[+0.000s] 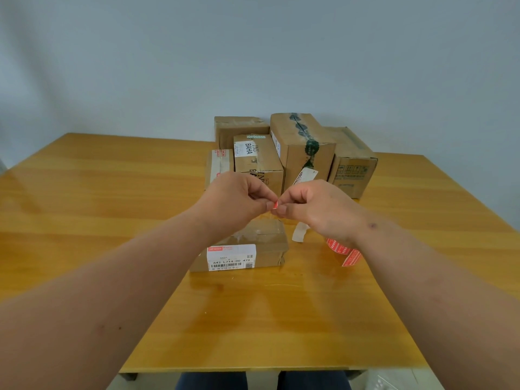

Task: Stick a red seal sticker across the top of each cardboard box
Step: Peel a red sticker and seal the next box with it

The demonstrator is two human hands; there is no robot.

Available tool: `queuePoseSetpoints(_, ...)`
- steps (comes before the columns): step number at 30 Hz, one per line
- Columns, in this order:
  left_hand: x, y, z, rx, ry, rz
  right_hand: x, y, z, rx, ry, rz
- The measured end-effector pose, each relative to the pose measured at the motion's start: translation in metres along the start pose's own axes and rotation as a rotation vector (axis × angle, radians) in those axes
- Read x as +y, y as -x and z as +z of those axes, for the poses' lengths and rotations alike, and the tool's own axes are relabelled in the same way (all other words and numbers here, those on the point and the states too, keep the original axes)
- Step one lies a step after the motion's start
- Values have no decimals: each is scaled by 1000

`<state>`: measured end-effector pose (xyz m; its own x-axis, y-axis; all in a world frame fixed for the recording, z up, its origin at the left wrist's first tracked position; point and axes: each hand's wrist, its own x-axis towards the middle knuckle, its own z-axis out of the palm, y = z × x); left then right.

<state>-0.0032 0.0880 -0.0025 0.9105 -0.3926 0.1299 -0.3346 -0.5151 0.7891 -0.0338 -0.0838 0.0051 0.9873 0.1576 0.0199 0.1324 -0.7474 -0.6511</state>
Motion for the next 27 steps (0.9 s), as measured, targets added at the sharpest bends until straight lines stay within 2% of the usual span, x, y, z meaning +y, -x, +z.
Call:
queuePoseSetpoints(22,7,3,1,-16,46,-22,0,4,-1,24,-12,-7)
queuePoseSetpoints(27,7,5,1,-26,115,-38,0,6,-2,38,-16,-4)
